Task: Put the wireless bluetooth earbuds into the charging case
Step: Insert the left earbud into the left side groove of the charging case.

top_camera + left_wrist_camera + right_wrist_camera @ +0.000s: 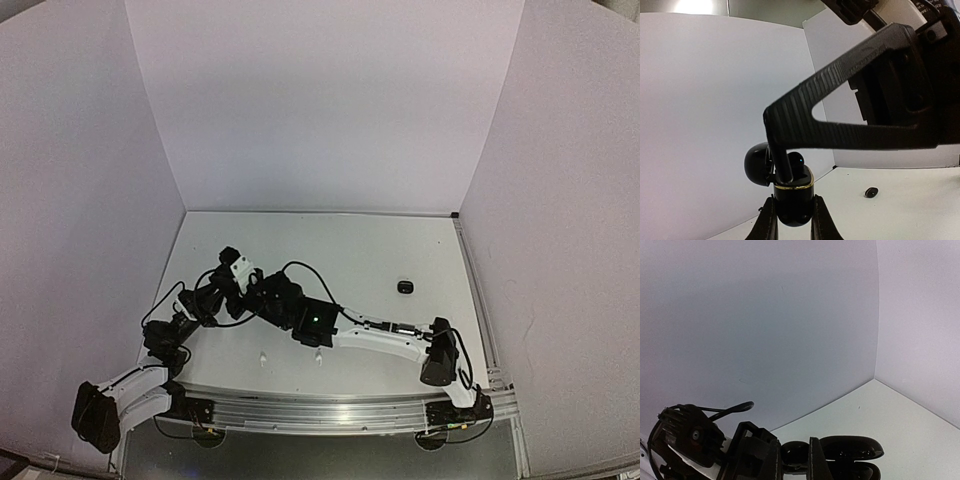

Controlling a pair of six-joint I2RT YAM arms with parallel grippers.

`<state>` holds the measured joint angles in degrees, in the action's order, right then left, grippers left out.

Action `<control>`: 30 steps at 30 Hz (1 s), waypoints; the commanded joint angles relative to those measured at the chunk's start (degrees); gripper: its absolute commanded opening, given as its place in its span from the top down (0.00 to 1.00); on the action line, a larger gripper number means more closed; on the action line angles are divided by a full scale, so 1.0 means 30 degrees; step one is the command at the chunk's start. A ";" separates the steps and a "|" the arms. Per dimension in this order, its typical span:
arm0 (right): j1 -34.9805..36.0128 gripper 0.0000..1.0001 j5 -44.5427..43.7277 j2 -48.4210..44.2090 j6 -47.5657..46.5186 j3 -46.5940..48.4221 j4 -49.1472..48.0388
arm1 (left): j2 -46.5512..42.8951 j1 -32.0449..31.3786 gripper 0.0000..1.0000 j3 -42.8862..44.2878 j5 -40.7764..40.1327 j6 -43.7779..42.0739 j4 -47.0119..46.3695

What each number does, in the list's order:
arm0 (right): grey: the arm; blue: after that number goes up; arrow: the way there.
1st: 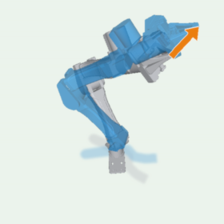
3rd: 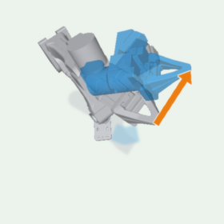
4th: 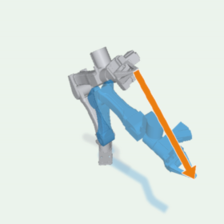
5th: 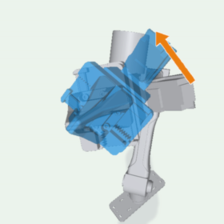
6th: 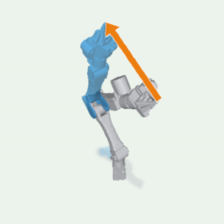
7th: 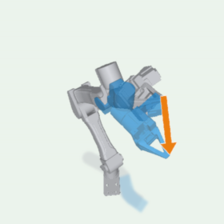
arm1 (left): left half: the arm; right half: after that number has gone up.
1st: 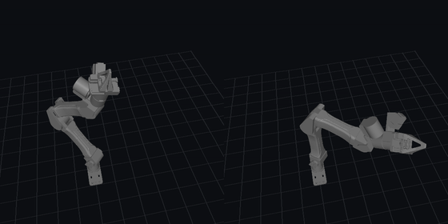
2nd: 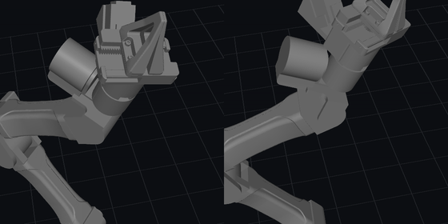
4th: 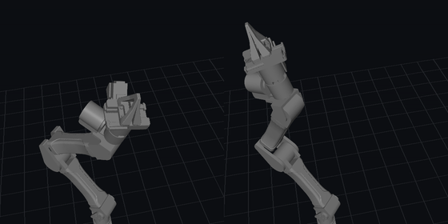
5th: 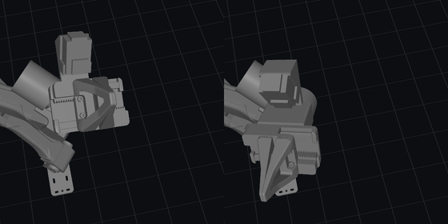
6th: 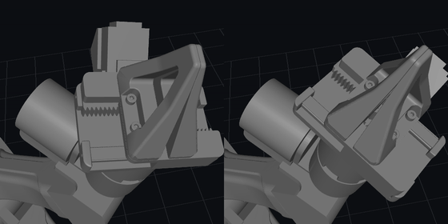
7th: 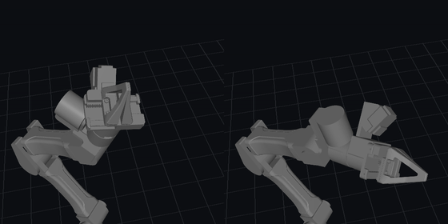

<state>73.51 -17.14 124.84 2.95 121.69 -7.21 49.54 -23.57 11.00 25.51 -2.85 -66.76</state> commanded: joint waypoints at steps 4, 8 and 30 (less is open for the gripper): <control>-0.0217 1.00 -0.0940 -0.1256 -0.0076 -0.1085 -0.1741 | 0.0084 -0.0053 1.00 0.0345 -0.0012 0.0392 -0.0993; -0.0250 1.00 -0.1202 -0.1503 -0.0131 -0.1374 -0.2011 | 0.0018 -0.0053 1.00 0.0393 -0.0063 0.0525 -0.0624; -0.0670 1.00 -0.0883 -0.1913 0.0810 -0.2463 -0.2783 | 0.0028 -0.0058 1.00 0.0609 -0.0163 0.0715 -0.0252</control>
<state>71.56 -19.11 121.27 3.64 115.31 -13.81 49.95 -23.59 11.00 25.36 -1.43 -66.00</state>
